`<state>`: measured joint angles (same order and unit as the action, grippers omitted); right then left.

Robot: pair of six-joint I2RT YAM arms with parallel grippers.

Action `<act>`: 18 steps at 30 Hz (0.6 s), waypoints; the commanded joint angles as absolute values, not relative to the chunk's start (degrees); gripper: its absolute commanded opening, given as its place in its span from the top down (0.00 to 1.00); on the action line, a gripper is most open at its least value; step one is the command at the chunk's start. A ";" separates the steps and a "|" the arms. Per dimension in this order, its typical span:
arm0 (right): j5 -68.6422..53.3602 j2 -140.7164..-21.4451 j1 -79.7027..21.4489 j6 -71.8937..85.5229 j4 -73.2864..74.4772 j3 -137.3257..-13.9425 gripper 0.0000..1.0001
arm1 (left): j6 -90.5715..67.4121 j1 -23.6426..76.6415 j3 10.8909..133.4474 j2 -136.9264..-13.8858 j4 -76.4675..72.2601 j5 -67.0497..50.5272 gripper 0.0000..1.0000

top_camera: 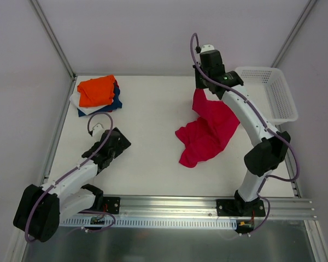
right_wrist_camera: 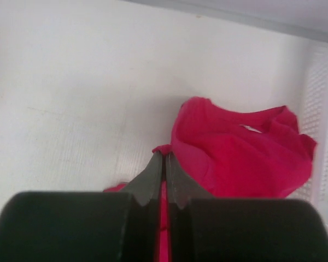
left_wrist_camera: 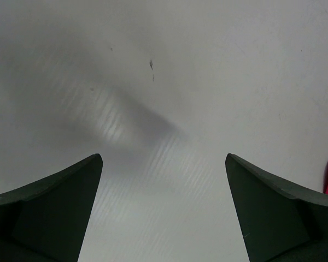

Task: Fold and stack the t-shirts
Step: Flatten the tshirt out

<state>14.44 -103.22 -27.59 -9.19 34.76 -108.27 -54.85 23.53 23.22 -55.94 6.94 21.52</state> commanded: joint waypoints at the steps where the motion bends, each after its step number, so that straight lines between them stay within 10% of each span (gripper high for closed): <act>1: 17.84 -97.22 -26.63 -11.77 37.52 -111.62 1.00 | -52.04 22.94 26.71 -60.45 2.20 16.28 0.02; 18: 35.85 -81.22 -17.49 -13.80 37.18 -109.60 1.00 | -46.41 25.22 39.90 -88.76 -5.53 -3.77 0.04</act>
